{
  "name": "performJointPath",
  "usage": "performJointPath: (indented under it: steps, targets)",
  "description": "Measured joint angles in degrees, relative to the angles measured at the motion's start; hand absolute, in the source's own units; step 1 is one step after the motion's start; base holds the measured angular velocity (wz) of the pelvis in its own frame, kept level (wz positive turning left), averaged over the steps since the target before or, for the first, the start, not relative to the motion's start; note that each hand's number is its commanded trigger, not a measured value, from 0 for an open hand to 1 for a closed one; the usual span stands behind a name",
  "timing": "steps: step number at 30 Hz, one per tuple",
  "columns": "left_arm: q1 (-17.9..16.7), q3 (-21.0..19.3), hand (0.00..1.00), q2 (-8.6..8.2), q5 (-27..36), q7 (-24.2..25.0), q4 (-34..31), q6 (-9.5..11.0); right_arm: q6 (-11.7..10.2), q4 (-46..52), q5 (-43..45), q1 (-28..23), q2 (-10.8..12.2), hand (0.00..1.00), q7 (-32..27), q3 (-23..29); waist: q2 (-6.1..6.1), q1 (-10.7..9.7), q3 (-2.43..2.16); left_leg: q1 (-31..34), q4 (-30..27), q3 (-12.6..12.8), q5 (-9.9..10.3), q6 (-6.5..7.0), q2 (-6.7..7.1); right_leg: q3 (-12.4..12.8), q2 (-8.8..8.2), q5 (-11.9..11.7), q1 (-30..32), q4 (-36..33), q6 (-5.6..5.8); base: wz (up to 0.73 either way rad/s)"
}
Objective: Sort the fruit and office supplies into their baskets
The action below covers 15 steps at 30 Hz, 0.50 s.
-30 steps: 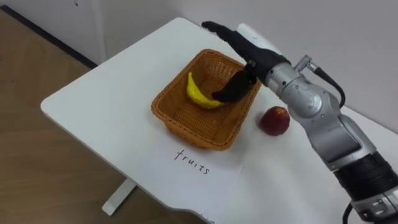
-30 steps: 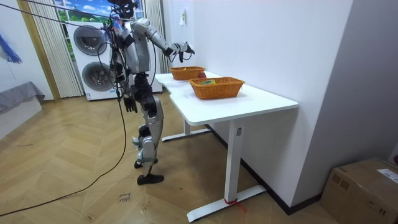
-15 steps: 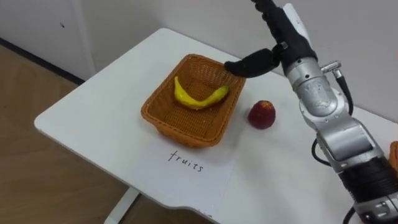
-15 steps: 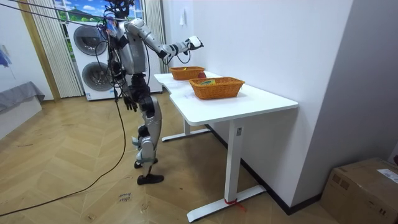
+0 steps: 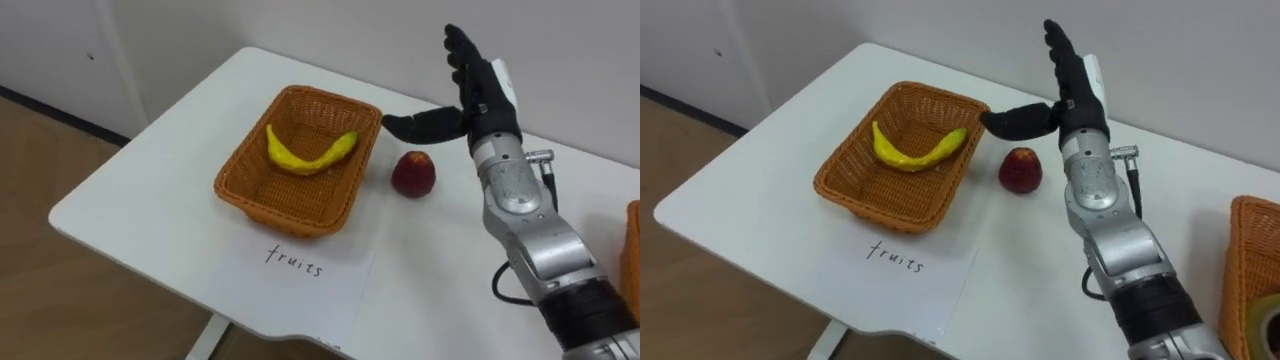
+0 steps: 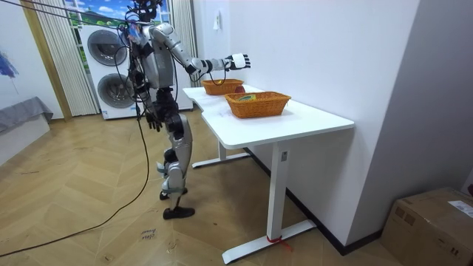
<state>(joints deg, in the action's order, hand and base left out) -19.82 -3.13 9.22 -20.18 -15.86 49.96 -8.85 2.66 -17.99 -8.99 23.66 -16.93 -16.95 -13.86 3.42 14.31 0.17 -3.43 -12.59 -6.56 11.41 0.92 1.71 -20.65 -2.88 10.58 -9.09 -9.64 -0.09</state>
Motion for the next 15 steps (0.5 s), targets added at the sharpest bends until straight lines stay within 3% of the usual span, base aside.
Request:
performJointPath:
  steps: [5,15]
  targets:
    - [0.16,-0.01,0.0,-0.83,-0.37,-0.03,-0.04,0.04,-0.24,-1.51,-2.07,-0.06,0.03,0.0,-1.35,0.0,-0.22,-0.07,-0.13,-0.23,-0.07,-0.11,-0.03,0.01,0.01,-0.21,-0.03,0.0,-0.34,0.0,0.0,0.0]
    - [0.24,-0.01,0.0,-1.02,-0.32,0.18,-0.09,0.18,-0.58,-1.88,-4.45,-0.55,0.02,0.0,-2.46,0.01,0.28,-0.75,0.11,-0.13,-0.1,-0.24,-0.09,-0.04,0.11,-0.59,-0.14,0.09,-0.46,0.13,0.12,0.01]
